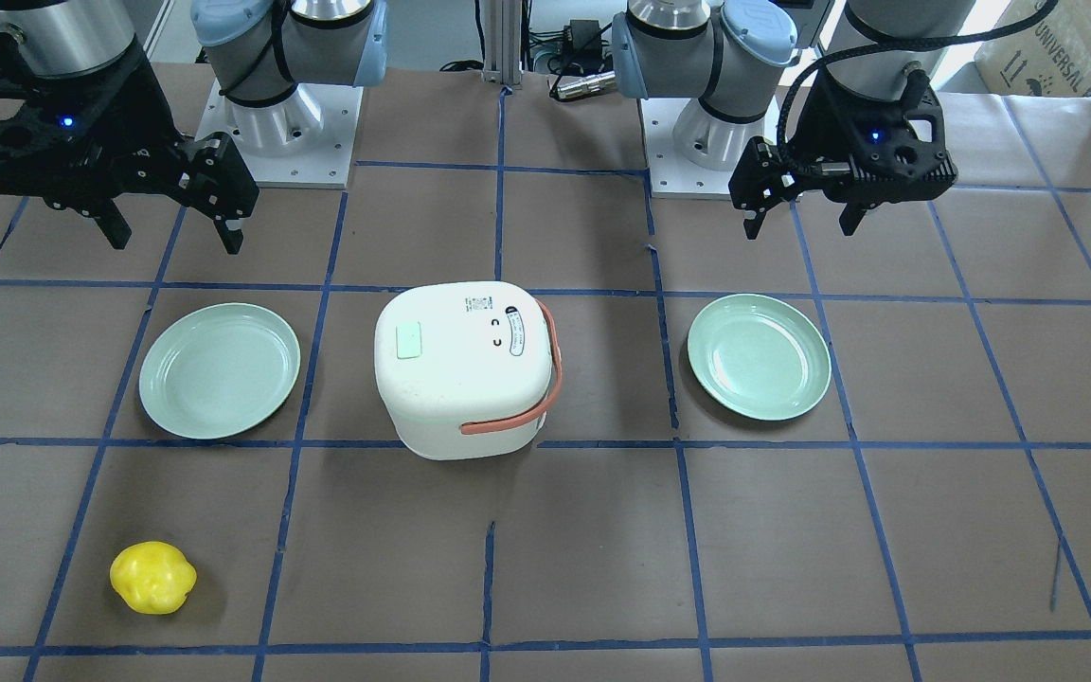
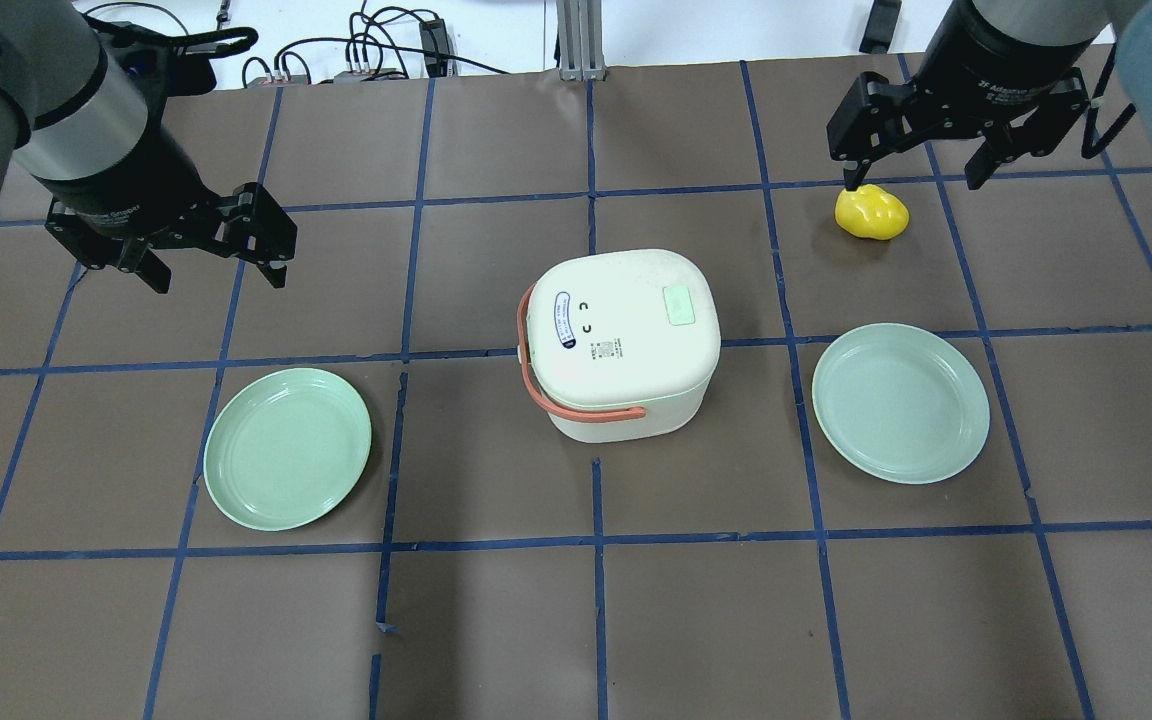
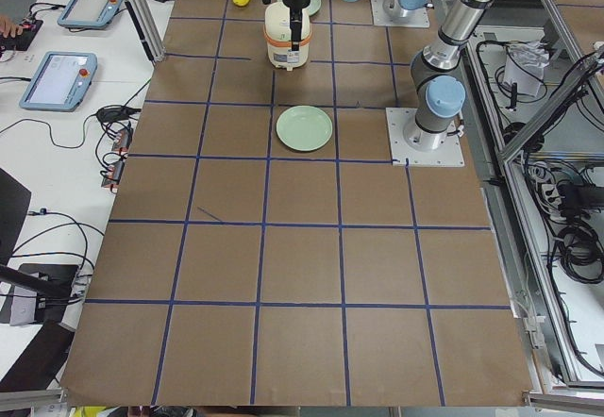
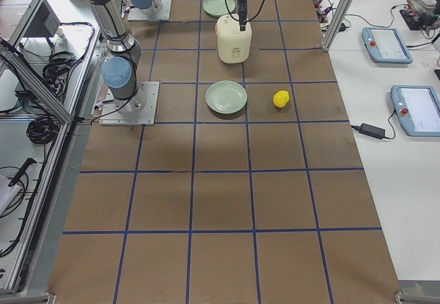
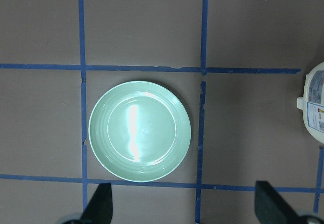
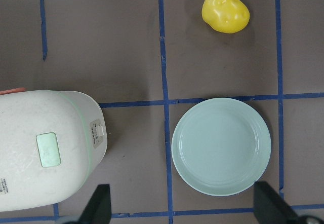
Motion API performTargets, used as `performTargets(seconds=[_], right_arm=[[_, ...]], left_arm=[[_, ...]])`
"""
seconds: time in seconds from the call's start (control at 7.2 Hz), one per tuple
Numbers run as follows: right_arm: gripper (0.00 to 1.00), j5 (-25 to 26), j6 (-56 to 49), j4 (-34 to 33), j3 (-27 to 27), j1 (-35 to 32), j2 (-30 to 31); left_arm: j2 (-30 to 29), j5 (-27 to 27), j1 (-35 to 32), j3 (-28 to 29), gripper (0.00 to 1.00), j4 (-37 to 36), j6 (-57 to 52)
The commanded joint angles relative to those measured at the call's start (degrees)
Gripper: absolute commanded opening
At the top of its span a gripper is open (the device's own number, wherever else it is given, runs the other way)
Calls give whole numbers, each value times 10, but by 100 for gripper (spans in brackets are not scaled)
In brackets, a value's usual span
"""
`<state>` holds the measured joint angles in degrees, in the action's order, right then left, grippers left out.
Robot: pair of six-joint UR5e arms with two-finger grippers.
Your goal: Press rice cooker button
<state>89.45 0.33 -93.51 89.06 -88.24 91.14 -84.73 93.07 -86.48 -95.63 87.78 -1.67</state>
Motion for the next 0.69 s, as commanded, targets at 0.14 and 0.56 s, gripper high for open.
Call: performTargets(seconds=[0.14, 0.56], right_arm=[[97, -18, -7, 2, 11, 0, 3], [97, -17, -7, 2, 8, 1, 2]], left_arm=[[0, 0, 0, 0, 100, 0, 0], [0, 0, 0, 0, 100, 0, 0]])
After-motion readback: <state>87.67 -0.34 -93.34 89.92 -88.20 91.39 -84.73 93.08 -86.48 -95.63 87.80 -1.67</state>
